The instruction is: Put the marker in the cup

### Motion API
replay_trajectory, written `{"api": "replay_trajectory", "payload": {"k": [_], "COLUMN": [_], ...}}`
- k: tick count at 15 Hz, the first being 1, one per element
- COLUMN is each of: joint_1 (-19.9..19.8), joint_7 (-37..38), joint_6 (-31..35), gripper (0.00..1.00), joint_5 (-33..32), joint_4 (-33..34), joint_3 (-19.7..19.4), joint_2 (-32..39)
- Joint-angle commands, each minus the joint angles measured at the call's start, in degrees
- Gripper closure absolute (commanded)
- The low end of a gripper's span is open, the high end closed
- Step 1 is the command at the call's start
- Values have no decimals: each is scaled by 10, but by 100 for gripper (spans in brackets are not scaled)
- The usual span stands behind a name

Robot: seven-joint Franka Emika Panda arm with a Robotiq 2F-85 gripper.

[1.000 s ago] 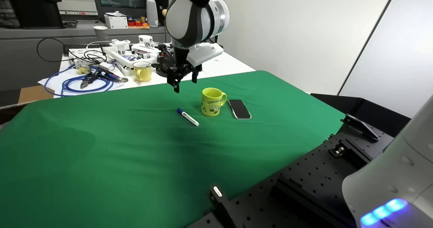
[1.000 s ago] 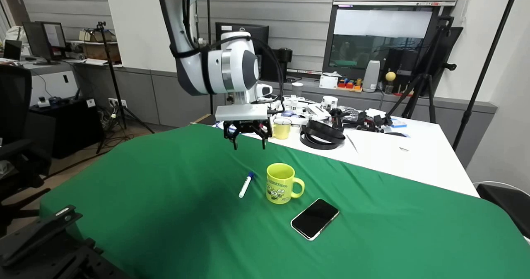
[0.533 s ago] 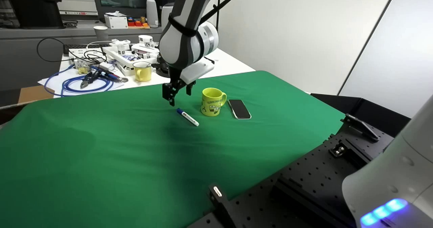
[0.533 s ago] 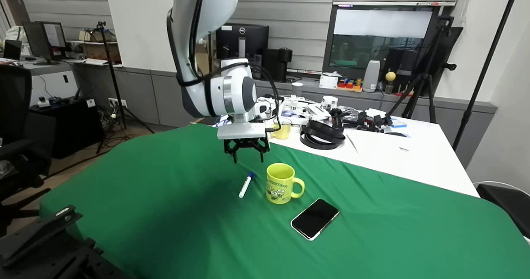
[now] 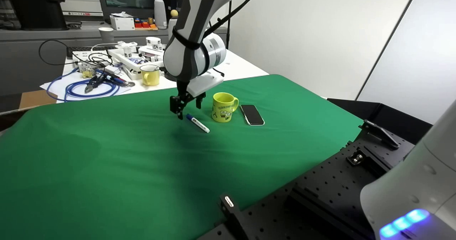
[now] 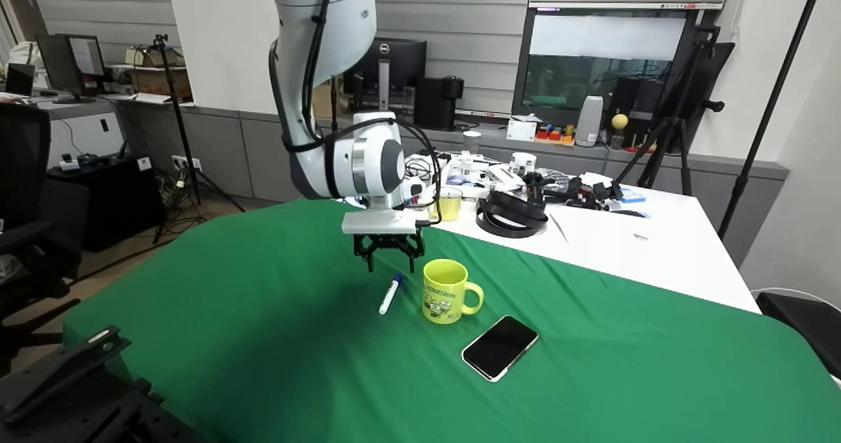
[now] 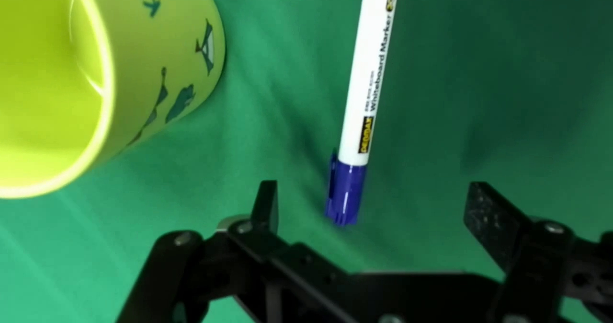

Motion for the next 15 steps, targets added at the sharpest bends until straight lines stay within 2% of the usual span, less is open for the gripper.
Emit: {"api": "replay_trajectory", "payload": {"k": [1,15], "joint_1": [-8,-17], "joint_7": [14,8], "joint_6": [-23,-27], "gripper": [0,0], "joint_5": [21,51], "joint_4": [19,22], "joint_3": [8,25], "joint_2": [11,28]}}
